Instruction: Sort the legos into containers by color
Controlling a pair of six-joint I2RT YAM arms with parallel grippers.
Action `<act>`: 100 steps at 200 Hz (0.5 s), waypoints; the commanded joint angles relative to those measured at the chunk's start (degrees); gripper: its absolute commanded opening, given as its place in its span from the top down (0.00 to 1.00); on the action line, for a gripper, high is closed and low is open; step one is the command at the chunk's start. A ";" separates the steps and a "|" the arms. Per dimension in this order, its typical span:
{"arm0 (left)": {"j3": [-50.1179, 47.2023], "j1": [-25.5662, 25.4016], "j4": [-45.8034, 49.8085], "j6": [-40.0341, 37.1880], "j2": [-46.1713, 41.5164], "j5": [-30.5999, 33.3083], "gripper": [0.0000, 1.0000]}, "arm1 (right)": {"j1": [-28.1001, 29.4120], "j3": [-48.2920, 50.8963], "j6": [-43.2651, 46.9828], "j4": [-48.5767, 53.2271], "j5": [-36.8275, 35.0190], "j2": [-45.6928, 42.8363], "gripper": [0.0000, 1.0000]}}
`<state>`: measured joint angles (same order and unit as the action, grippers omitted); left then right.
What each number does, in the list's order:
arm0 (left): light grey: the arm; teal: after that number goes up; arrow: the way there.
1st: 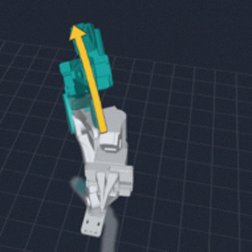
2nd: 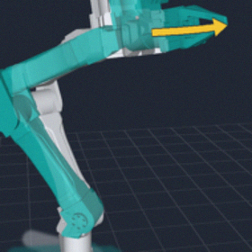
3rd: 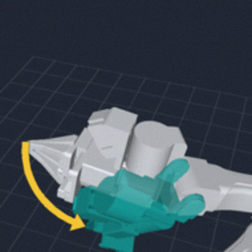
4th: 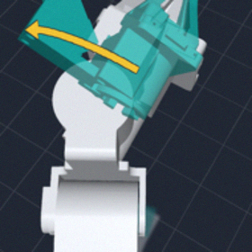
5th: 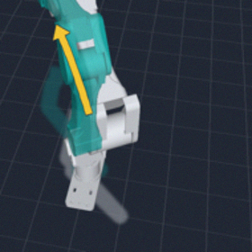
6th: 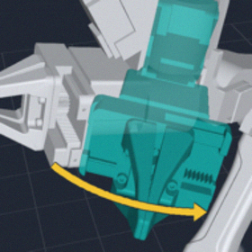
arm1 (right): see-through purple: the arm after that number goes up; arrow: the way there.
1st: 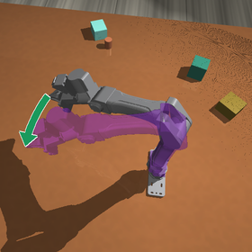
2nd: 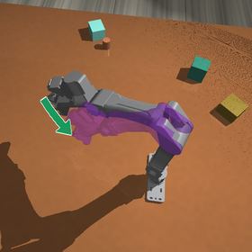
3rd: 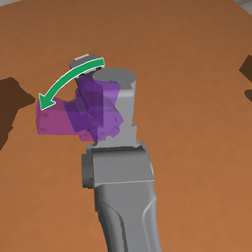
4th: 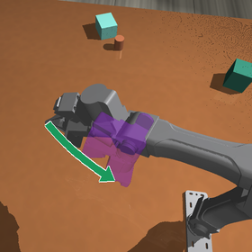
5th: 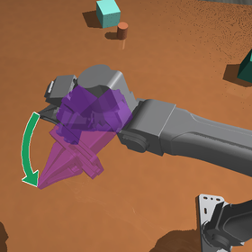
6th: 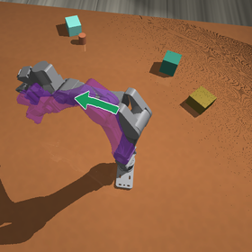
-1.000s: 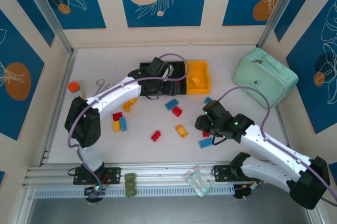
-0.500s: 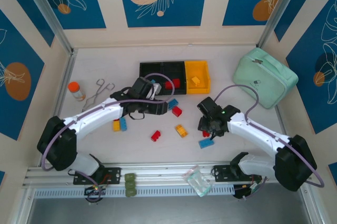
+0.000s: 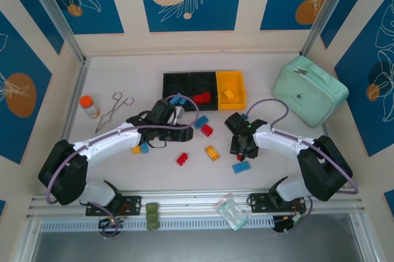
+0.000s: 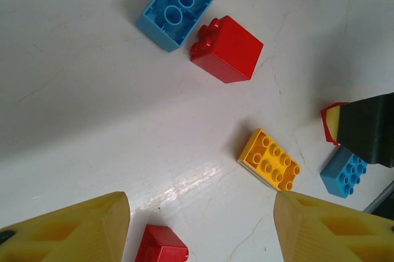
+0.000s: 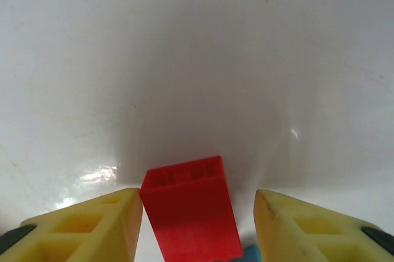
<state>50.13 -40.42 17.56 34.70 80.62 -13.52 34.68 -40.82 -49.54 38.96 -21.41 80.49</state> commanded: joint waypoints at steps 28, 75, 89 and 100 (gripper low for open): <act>-1.17 -0.70 -1.00 1.14 -2.00 -0.70 0.37 | -0.33 -1.43 1.97 -1.52 1.56 1.76 0.66; -2.01 -0.70 -0.30 1.62 -3.66 0.60 0.37 | 0.37 -5.91 3.17 1.66 1.30 -0.99 0.72; -2.52 -0.64 0.09 1.83 -4.68 1.83 0.38 | 0.58 -8.23 3.79 2.28 1.46 -1.58 0.72; -3.00 -0.58 0.66 2.18 -5.50 2.93 0.38 | 0.66 -10.48 4.58 2.67 1.58 -1.48 0.72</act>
<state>48.25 -40.42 16.97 35.81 77.76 -12.99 34.87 -46.52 -46.72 39.66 -20.78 80.88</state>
